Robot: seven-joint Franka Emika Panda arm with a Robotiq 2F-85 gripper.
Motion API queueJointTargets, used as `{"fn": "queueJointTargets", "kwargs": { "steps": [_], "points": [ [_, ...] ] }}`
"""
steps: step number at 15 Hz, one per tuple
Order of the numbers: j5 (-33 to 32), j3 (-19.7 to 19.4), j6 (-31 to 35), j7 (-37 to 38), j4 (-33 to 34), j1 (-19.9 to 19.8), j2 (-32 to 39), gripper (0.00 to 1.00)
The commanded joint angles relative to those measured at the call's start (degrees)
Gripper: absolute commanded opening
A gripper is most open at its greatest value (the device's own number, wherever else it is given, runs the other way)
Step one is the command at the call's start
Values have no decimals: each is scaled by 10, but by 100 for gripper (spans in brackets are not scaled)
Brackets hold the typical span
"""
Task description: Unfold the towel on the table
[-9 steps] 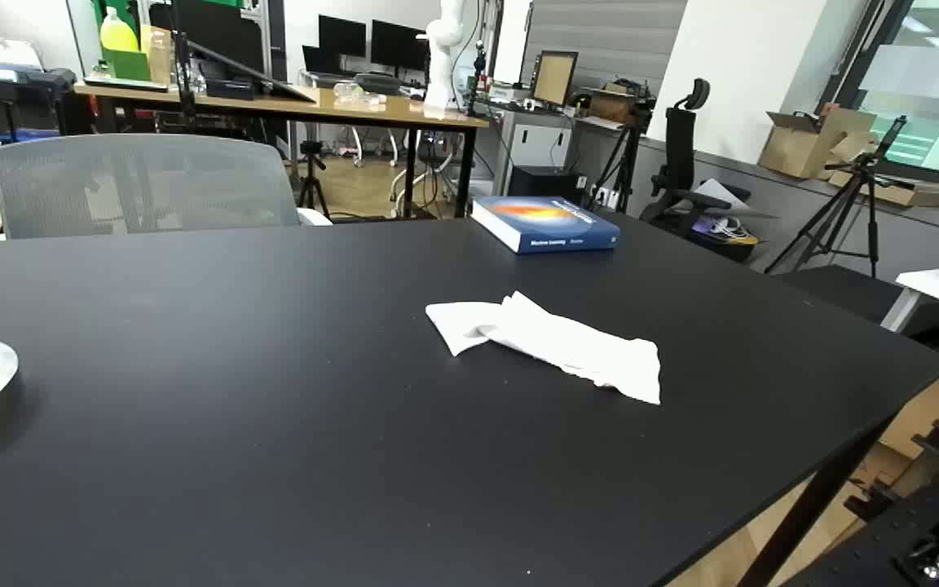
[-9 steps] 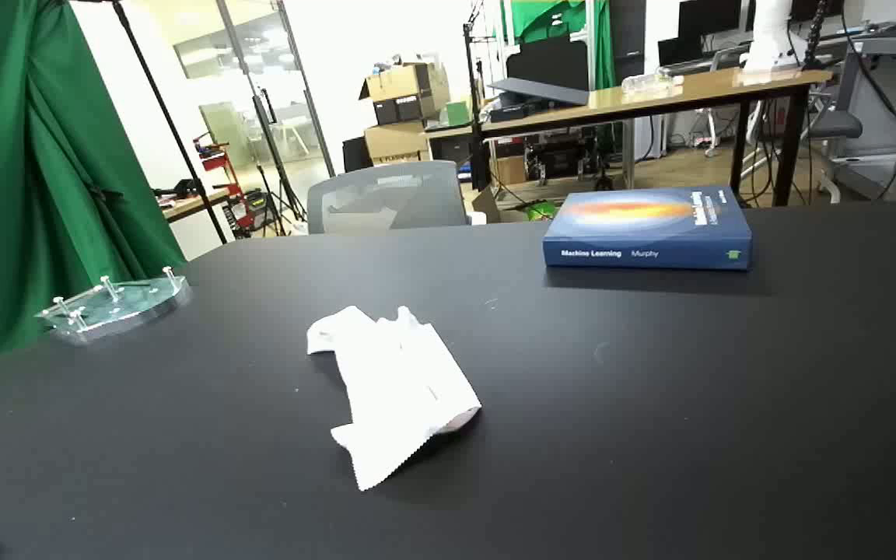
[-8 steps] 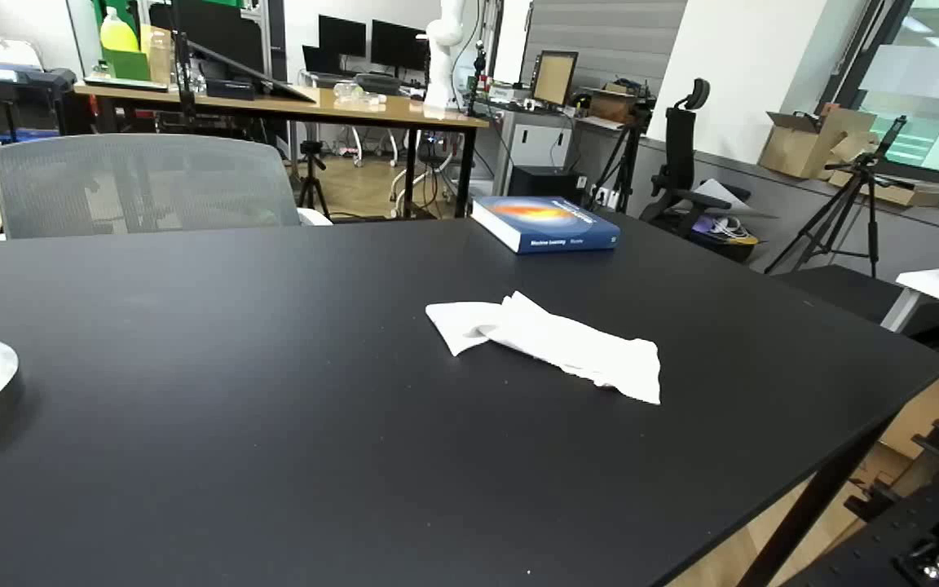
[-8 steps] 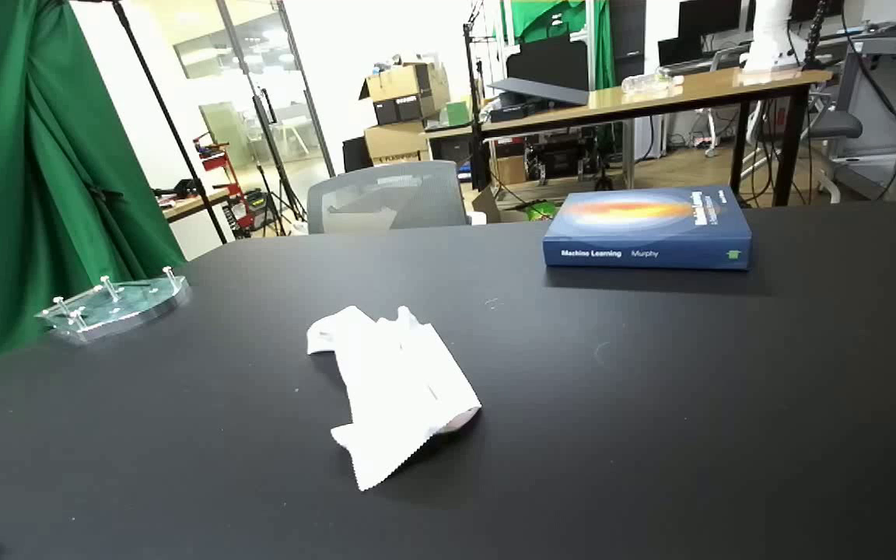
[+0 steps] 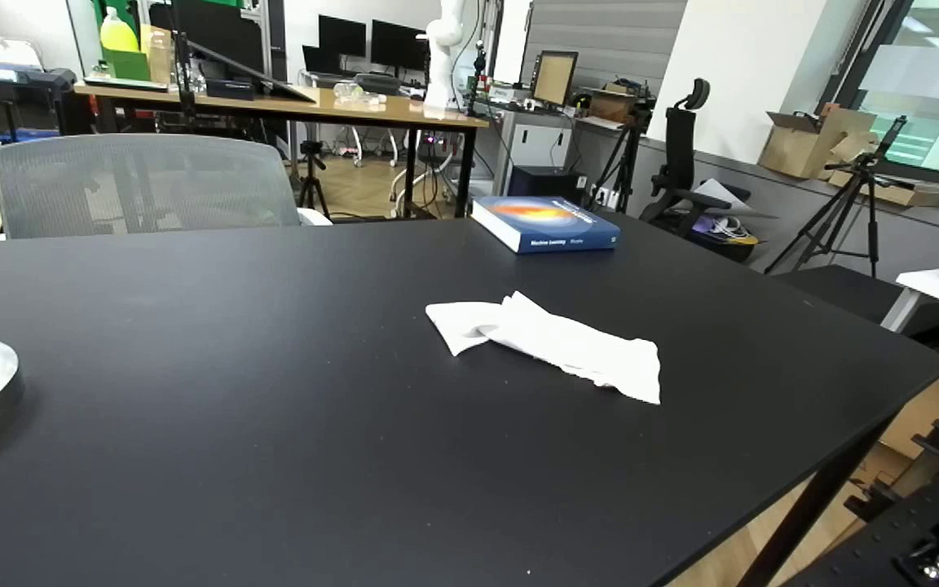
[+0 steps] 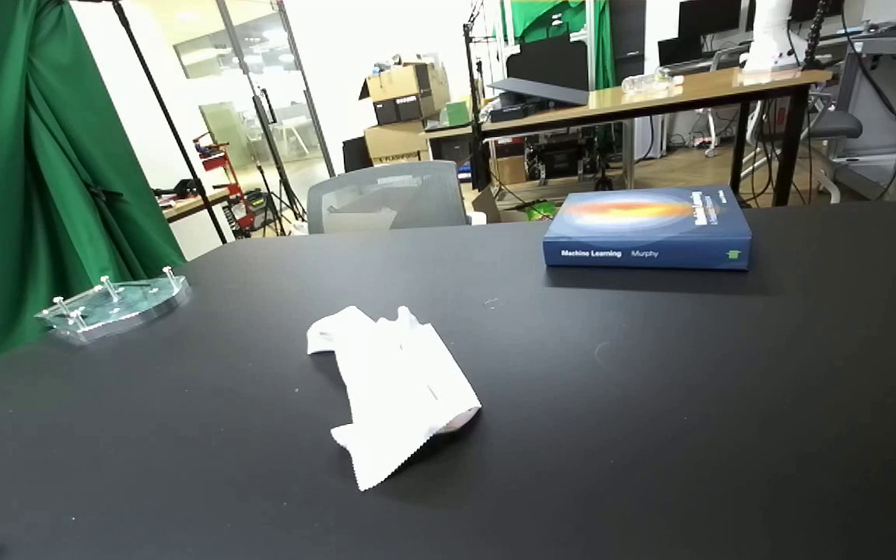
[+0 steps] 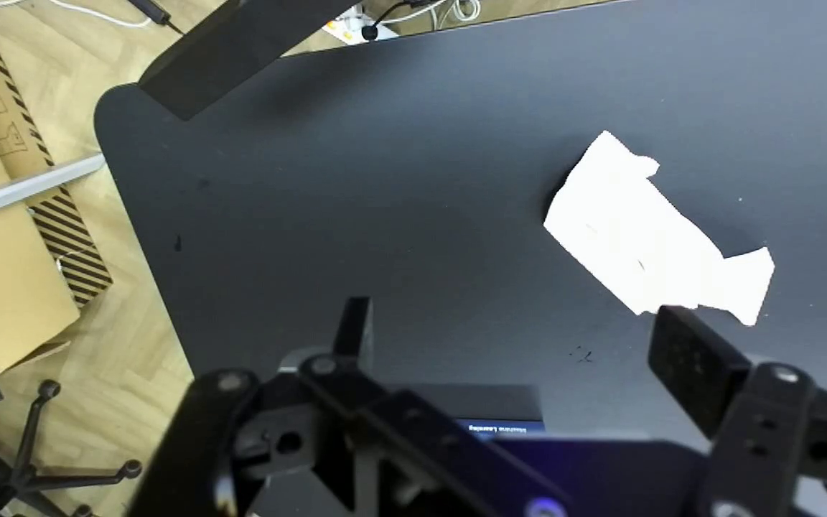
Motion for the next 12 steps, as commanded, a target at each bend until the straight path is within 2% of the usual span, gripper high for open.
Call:
{"fn": "queueJointTargets", "kwargs": {
  "steps": [1,5,12],
  "points": [
    [-2,-3,-2,2,2,4,0,100],
    [5,-12,46,-1,7,14,30,100],
    [68,-18,195,-36,12,65,166,100]
  ]
}}
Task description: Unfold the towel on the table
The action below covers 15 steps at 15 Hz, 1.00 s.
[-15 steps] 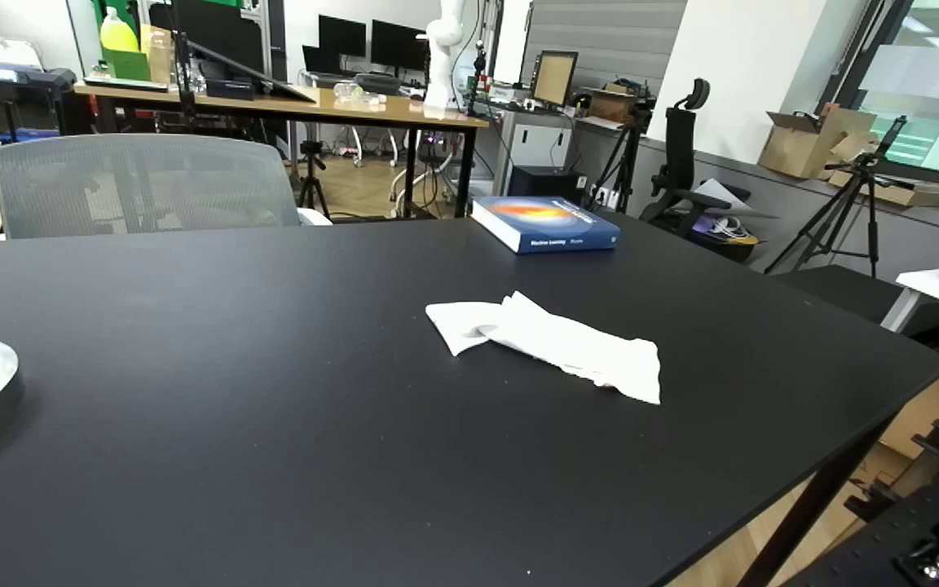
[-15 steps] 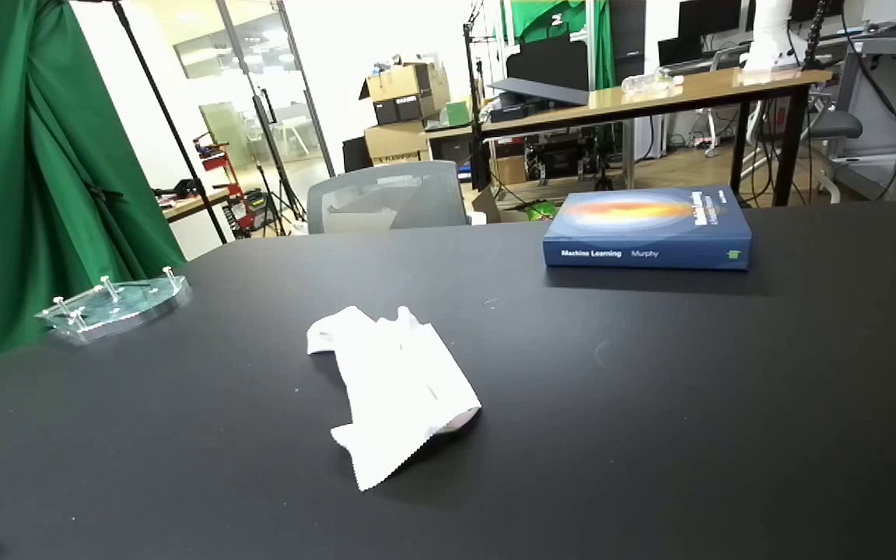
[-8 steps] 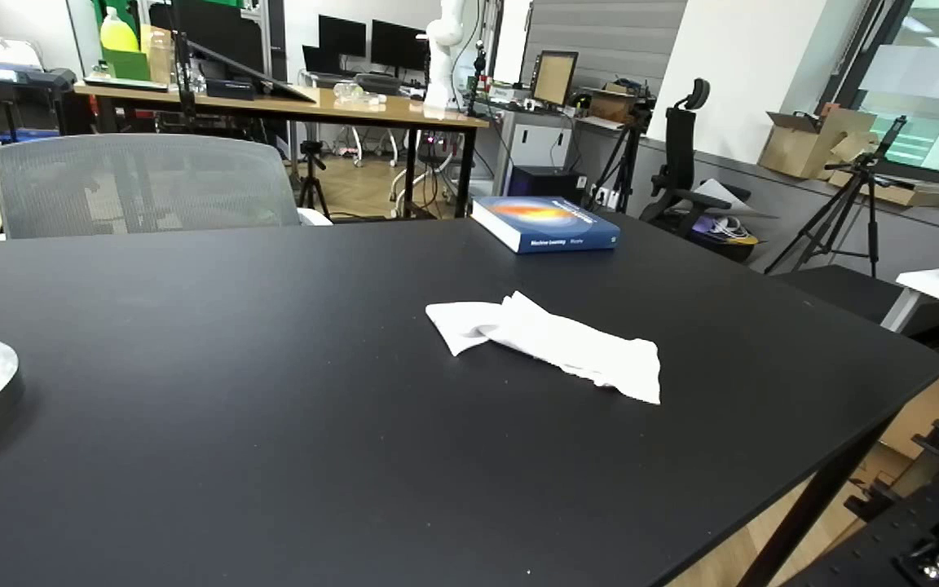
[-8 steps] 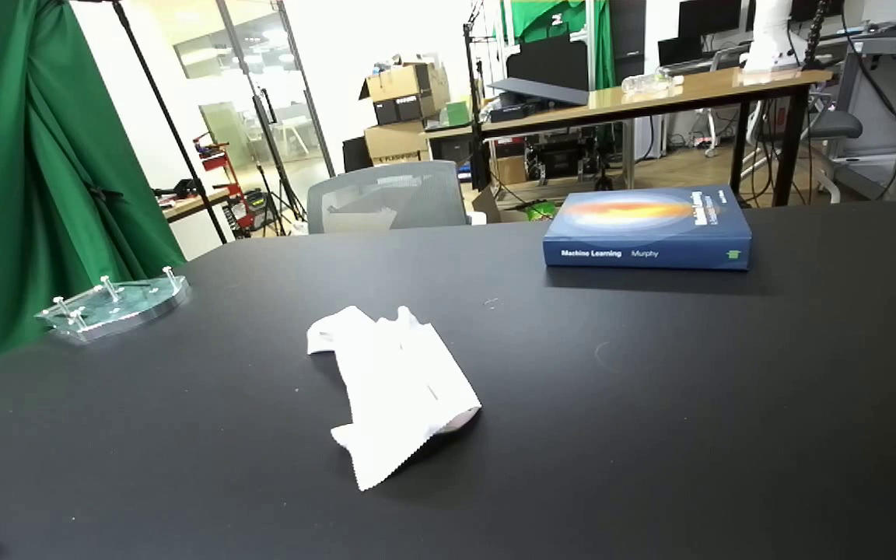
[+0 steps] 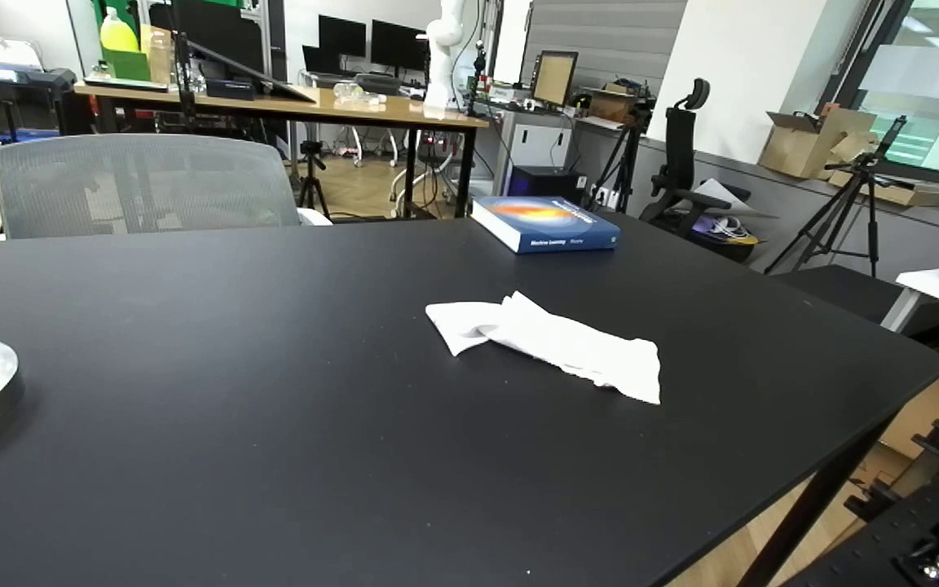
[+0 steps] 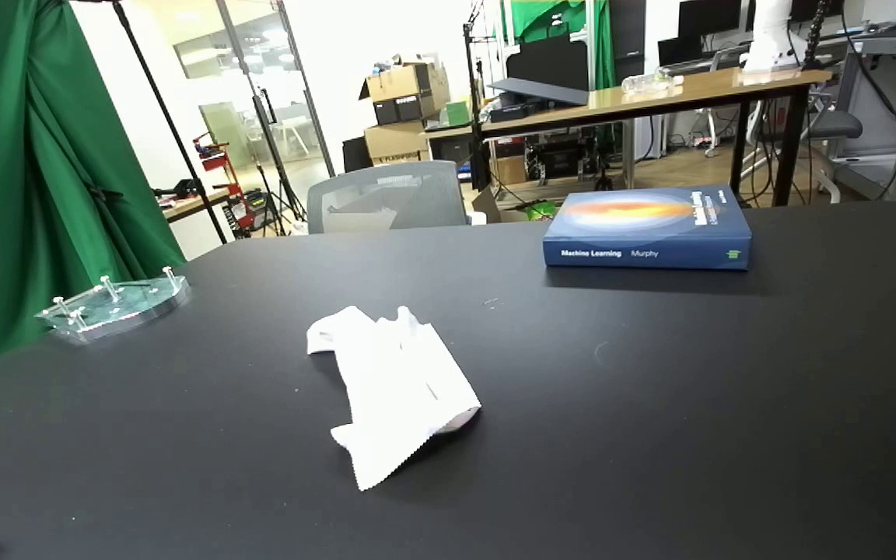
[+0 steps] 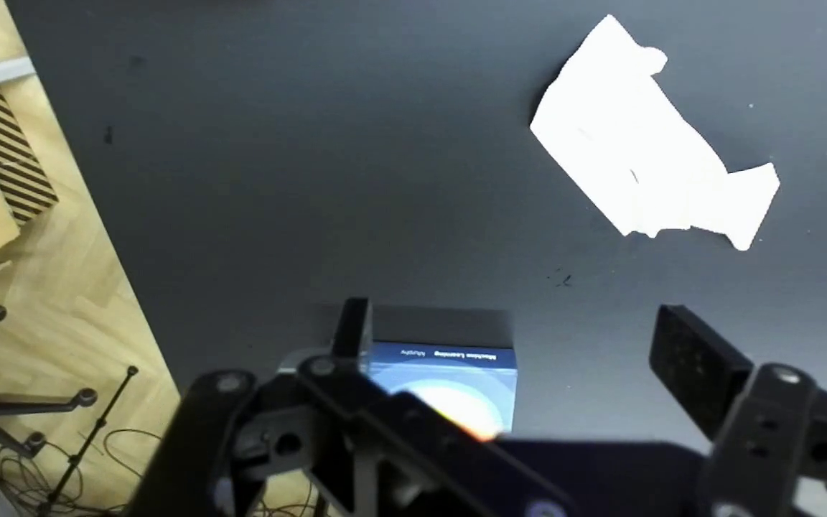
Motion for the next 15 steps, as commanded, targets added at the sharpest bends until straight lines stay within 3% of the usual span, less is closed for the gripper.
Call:
{"fn": "queueJointTargets", "kwargs": {
  "steps": [1,6,11,15],
  "points": [
    [46,-1,50,-36,12,39,83,100],
    [127,-4,61,-141,13,86,169,100],
    [126,13,68,-124,3,68,183,100],
    [84,35,155,-91,-8,53,209,100]
  ]
}}
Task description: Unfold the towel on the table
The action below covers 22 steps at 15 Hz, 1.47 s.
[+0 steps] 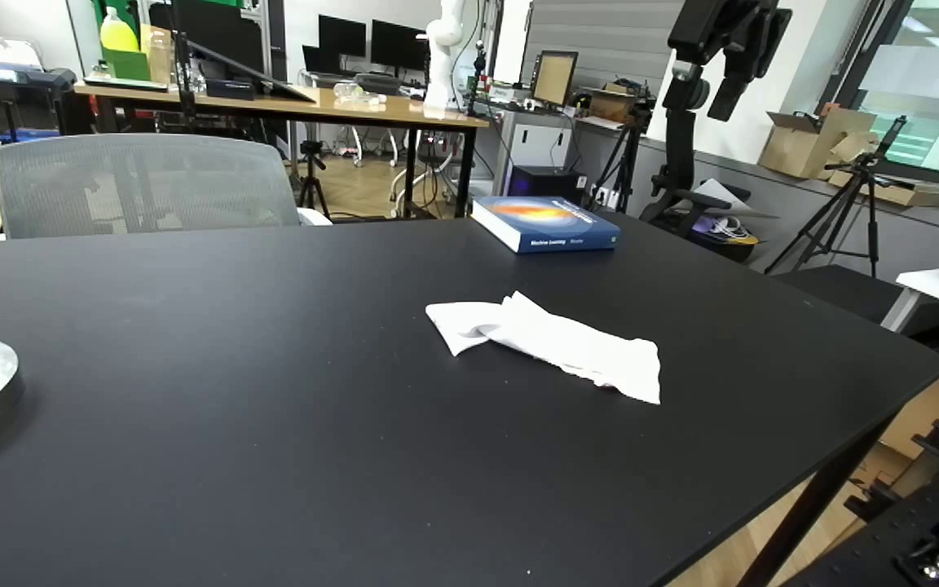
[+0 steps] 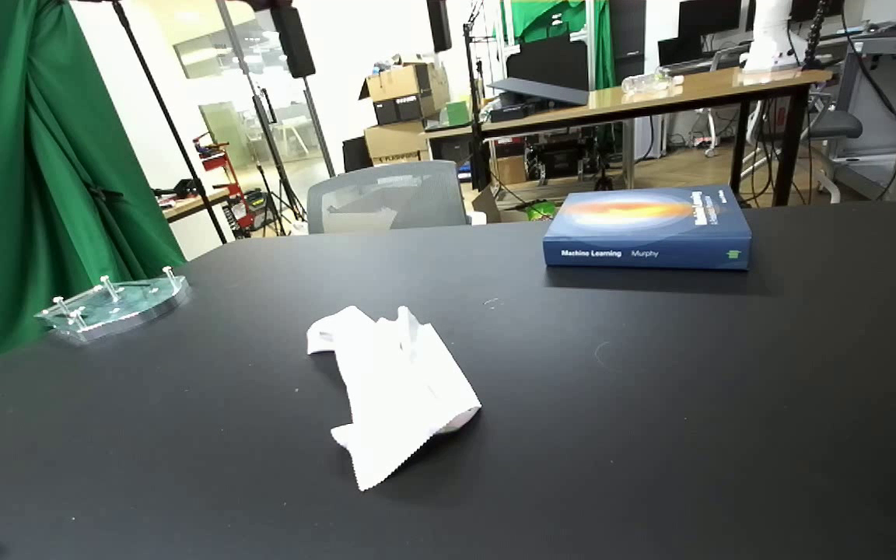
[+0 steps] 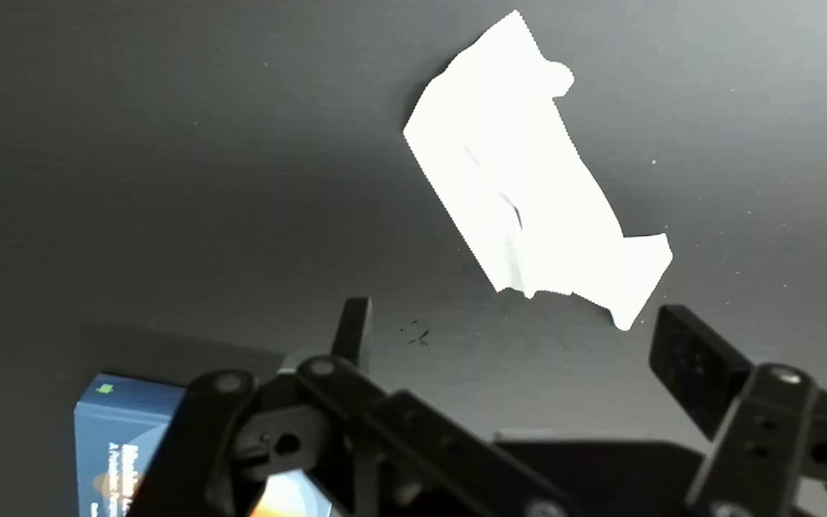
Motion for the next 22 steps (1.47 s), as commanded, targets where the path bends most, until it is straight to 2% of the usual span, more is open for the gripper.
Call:
{"fn": "queueJointTargets", "kwargs": {
  "steps": [1,3,5,8,14,18,22],
  "points": [
    [-34,27,84,33,-10,-17,35,100],
    [-57,41,139,46,-18,-19,66,100],
    [-67,51,167,47,-21,-15,98,100],
    [-57,65,154,22,-12,-6,153,100],
    [-43,89,147,10,5,-13,225,100],
    [-52,93,155,19,-5,-18,227,100],
    [-163,78,227,116,3,-12,254,100]
  ]
}}
